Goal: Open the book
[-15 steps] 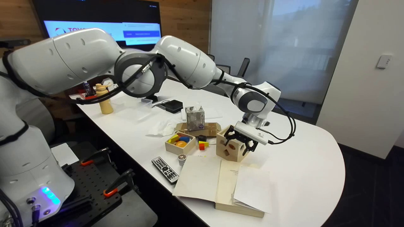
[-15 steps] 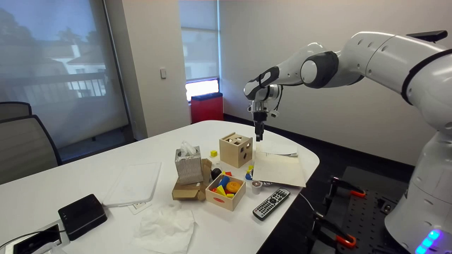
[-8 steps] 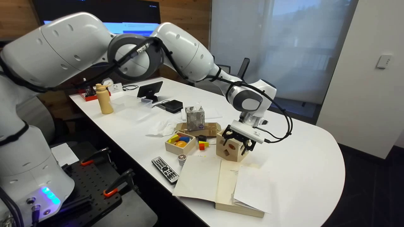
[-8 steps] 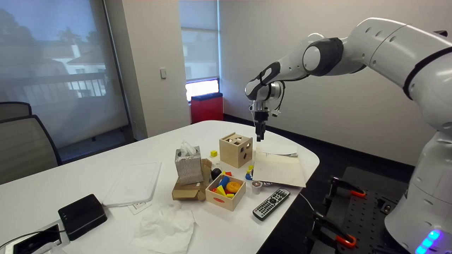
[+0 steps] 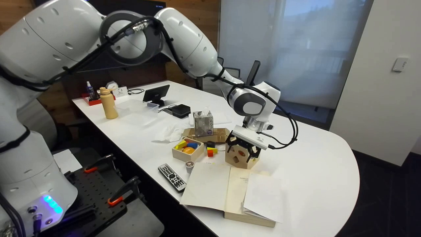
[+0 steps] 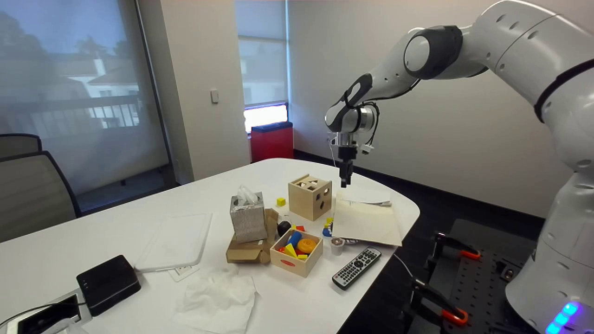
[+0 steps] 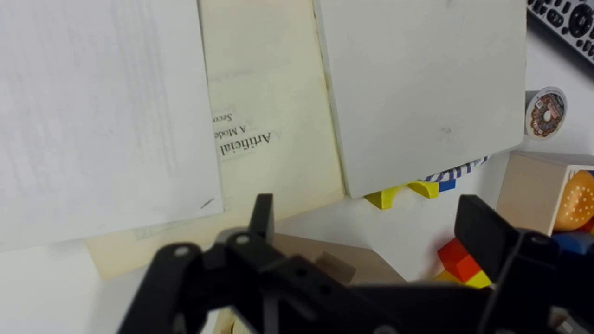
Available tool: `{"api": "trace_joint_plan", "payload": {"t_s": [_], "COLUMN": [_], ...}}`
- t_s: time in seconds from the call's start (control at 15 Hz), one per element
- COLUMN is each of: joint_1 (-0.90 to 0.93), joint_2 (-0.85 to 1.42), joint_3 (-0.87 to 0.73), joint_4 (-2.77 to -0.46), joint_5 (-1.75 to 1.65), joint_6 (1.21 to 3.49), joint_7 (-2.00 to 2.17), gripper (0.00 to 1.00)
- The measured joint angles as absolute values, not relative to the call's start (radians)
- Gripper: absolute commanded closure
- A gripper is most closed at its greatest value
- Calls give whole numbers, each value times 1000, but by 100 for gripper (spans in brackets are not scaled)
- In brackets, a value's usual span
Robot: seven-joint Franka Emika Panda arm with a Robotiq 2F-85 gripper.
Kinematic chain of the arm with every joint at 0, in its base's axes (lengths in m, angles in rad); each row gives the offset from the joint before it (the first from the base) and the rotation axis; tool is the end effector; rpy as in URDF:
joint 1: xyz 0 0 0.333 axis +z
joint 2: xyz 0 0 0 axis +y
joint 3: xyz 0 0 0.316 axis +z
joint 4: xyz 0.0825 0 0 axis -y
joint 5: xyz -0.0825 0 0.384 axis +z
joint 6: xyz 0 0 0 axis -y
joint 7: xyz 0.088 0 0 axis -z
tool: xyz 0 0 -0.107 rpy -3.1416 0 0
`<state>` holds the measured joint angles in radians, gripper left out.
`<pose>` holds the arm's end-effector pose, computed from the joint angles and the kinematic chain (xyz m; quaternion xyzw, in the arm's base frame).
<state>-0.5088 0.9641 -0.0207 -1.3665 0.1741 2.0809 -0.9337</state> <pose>0.6108 -0.3444 0.1158 -0.9788 -0.1513 0.0514 0.1281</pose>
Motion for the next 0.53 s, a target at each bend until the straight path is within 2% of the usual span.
{"api": "trace_joint_plan", "payload": {"t_s": [0.53], "joint_1": [-507], "joint_2": [865], "joint_3": [-25], "joint_4": [-1513], "joint_5": [173], "joint_6": [2142], "joint_7": [-934], "gripper": [0]}}
